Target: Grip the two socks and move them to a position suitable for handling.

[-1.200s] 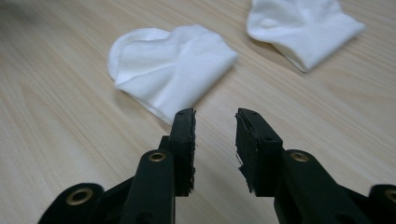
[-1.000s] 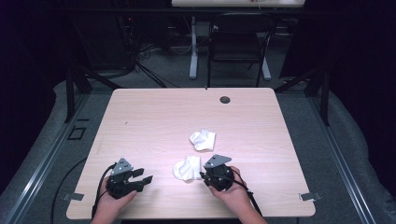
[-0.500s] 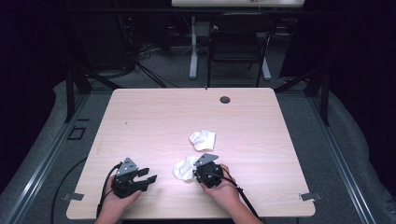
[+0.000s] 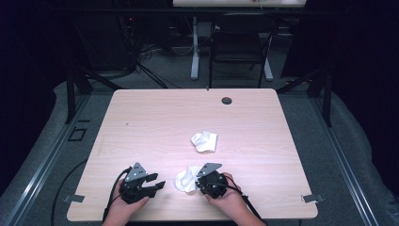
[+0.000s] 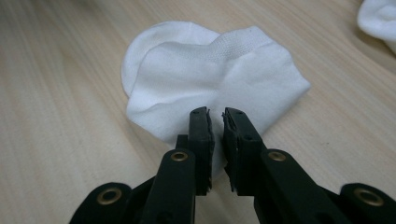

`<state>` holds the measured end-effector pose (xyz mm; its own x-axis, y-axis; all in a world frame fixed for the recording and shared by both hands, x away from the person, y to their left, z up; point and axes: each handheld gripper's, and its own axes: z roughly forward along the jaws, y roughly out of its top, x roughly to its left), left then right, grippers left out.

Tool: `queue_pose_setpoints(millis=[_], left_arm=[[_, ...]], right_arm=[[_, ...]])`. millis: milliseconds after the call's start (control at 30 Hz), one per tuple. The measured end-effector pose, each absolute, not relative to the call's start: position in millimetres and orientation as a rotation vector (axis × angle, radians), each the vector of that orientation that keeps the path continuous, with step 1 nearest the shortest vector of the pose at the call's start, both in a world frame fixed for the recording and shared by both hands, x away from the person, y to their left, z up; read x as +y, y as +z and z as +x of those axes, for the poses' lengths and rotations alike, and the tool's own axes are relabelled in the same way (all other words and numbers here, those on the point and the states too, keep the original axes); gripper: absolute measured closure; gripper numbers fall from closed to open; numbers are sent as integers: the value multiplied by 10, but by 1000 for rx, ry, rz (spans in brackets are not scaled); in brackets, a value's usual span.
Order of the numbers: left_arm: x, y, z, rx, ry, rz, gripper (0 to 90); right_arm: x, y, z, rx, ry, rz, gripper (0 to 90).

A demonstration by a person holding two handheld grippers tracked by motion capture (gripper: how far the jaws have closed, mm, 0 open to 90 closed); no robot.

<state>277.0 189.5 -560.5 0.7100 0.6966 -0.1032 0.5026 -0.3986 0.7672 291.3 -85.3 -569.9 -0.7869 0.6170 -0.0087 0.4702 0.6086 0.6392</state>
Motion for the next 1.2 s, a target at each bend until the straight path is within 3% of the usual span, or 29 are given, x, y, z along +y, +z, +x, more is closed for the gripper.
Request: queue_pose_setpoints(millis=[367, 700, 900, 933, 1200], left_arm=[[1751, -5625, 2729, 859, 270, 2120, 550], [1698, -5644, 2791, 851, 290, 2114, 544], [1676, -5641, 2785, 844, 324, 2105, 521], [1672, -5639, 2780, 848, 342, 2104, 515], [1636, -5665, 2788, 873, 348, 2106, 505]], right_arm=[[-900, -5695, 2762, 2627, 939, 876, 813], [-784, -5558, 2667, 2496, 1020, 852, 635], [-656, -5553, 2651, 2496, 1057, 884, 614], [-602, -5559, 2642, 2494, 1054, 888, 661], [-420, -5626, 2628, 2504, 1018, 855, 662]])
